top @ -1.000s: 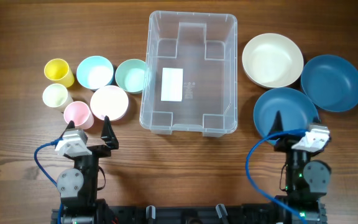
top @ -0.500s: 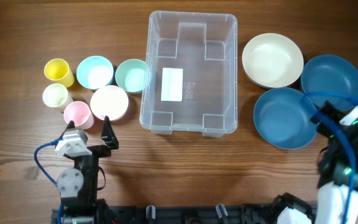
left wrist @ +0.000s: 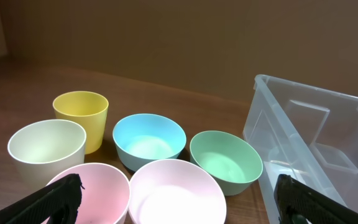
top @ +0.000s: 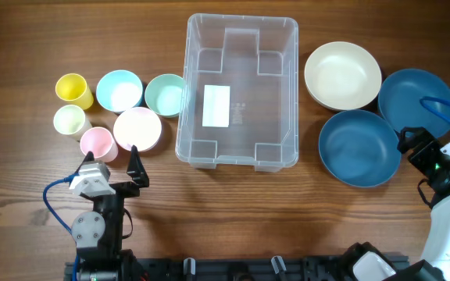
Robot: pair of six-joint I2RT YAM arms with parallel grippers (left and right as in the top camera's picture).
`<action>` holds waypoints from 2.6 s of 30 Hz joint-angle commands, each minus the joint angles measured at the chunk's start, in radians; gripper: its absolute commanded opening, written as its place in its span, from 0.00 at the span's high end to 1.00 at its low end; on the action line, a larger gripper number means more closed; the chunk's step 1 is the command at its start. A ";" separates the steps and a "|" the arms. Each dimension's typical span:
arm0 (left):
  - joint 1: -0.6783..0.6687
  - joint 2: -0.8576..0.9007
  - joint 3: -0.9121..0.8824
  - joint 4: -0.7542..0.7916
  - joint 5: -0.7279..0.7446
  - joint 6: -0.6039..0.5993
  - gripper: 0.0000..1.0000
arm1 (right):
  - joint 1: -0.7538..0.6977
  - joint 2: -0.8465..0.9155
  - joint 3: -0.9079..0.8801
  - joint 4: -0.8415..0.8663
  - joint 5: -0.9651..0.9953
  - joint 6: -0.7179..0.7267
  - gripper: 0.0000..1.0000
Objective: Pack container
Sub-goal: 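Move the right gripper to the rim of the front teal bowl and grasp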
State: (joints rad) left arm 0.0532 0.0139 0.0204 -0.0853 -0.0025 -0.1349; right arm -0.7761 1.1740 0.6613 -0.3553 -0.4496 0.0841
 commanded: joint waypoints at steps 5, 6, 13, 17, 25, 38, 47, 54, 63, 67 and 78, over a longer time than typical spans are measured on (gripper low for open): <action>-0.006 -0.007 -0.009 0.003 0.009 0.020 0.00 | -0.001 0.002 0.034 -0.086 0.058 -0.137 0.02; -0.006 -0.007 -0.009 0.003 0.009 0.020 0.00 | 0.001 0.002 0.035 -0.090 0.074 -0.137 0.04; -0.006 -0.007 -0.009 0.003 0.009 0.020 0.00 | 0.018 0.036 0.036 -0.136 0.238 -0.139 0.16; -0.006 -0.007 -0.009 0.003 0.009 0.020 0.00 | 0.055 0.090 0.036 -0.150 0.240 -0.158 0.17; -0.006 -0.007 -0.009 0.003 0.009 0.020 0.00 | 0.138 0.211 0.036 -0.154 0.279 -0.182 0.17; -0.006 -0.007 -0.009 0.003 0.009 0.020 0.00 | 0.138 0.258 0.036 -0.154 0.296 -0.160 0.54; -0.006 -0.007 -0.009 0.003 0.009 0.020 0.00 | 0.138 0.259 0.035 -0.156 0.296 -0.159 0.66; -0.006 -0.007 -0.009 0.003 0.009 0.020 0.00 | 0.138 0.261 0.033 -0.154 0.296 -0.159 0.73; -0.006 -0.007 -0.009 0.003 0.009 0.020 0.00 | 0.138 0.261 0.032 -0.154 0.296 -0.159 0.82; -0.006 -0.007 -0.009 0.003 0.009 0.020 0.00 | 0.138 0.277 0.032 -0.152 0.296 -0.159 0.83; -0.006 -0.007 -0.009 0.003 0.009 0.020 0.00 | 0.139 0.333 0.043 -0.159 0.275 -0.103 0.96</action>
State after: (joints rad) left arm 0.0532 0.0139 0.0204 -0.0856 -0.0025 -0.1349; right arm -0.6422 1.4940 0.6884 -0.5018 -0.1856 -0.0448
